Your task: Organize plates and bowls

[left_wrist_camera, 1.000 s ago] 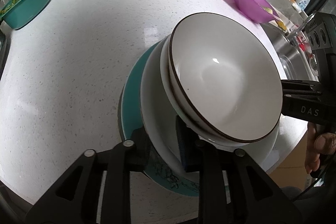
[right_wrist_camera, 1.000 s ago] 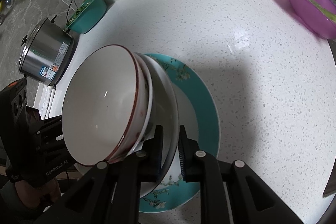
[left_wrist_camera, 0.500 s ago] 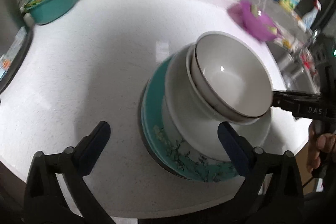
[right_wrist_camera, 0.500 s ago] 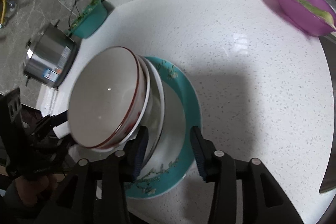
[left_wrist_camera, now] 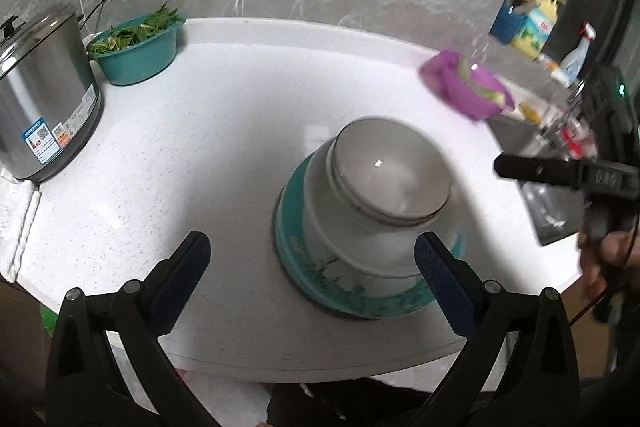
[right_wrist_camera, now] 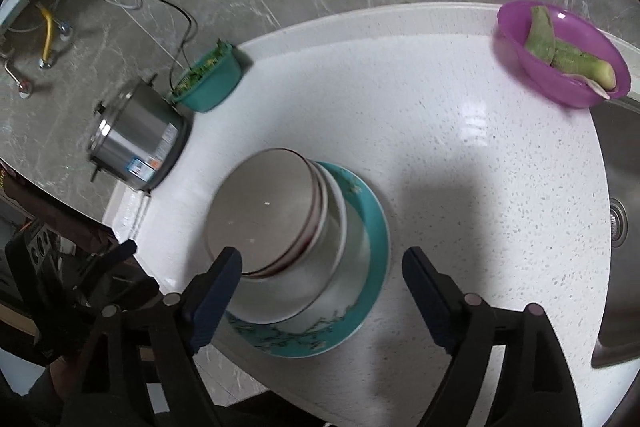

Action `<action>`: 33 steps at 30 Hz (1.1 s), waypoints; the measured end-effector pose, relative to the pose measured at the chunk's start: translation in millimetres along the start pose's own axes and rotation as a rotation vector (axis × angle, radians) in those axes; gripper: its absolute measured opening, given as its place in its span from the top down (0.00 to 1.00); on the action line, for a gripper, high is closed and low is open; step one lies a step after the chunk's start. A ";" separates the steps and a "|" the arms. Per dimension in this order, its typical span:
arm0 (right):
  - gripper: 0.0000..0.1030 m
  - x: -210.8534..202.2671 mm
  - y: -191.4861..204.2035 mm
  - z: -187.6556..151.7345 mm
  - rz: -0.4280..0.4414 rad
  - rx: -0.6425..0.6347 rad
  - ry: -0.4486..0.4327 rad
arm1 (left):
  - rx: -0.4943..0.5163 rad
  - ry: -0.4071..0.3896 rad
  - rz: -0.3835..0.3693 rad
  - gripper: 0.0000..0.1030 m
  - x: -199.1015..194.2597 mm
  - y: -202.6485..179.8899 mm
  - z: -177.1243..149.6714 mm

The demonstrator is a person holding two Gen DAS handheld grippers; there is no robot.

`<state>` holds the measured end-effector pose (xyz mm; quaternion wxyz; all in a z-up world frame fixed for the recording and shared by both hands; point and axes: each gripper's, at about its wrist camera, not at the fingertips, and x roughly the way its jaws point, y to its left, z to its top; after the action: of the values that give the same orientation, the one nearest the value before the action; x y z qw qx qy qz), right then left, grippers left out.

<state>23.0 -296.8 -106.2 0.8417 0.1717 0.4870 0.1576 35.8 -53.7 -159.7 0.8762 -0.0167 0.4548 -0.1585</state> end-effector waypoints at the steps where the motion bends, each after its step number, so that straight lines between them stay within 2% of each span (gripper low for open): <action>1: 0.16 -5.2 1.1 -1.2 0.004 0.008 -0.018 | 0.001 0.001 -0.005 0.00 -3.5 -1.5 3.4; 3: 0.12 -15.9 7.1 -4.5 0.002 0.025 -0.064 | 0.014 -0.031 -0.002 0.00 -16.9 -7.3 9.6; 5: 0.00 -27.9 15.9 -8.3 0.000 0.034 -0.118 | 0.022 -0.048 0.036 0.00 -25.6 -10.8 15.8; 7: 0.00 -40.3 28.0 -12.3 -0.024 0.030 -0.171 | 0.021 -0.036 0.051 0.00 -29.7 -11.5 21.6; 9: 0.00 -47.8 40.3 -17.9 -0.048 0.025 -0.188 | -0.016 -0.003 0.049 0.00 -32.9 -7.5 27.4; 13: 0.00 -54.8 65.5 -32.6 -0.151 -0.001 -0.205 | -0.099 0.023 -0.057 0.00 -34.1 8.5 34.6; 15: 0.00 -58.3 74.2 -41.0 -0.191 0.020 -0.219 | -0.081 0.077 -0.044 0.00 -26.1 9.7 37.5; 18: 0.00 -64.8 84.8 -49.0 -0.247 0.048 -0.243 | -0.059 0.094 -0.048 0.00 -24.6 7.0 34.8; 21: 0.00 -72.1 93.3 -53.9 -0.282 0.059 -0.270 | -0.010 0.104 0.004 0.00 -24.7 -2.8 31.0; 26: 0.00 -75.5 103.0 -55.2 -0.314 0.053 -0.282 | 0.000 0.082 0.009 0.00 -30.3 -9.3 32.4; 29: 0.00 -75.9 102.7 -51.9 -0.317 0.049 -0.288 | 0.015 0.074 0.090 0.00 -31.2 -10.6 35.7; 33: 0.00 -76.7 100.7 -44.6 -0.317 0.030 -0.288 | -0.011 0.039 0.139 0.00 -37.4 -8.5 39.8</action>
<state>-62.4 -234.2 -23.7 0.9142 0.1265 0.3849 -0.0101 45.4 -55.4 -105.3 0.8760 0.0132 0.4727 -0.0948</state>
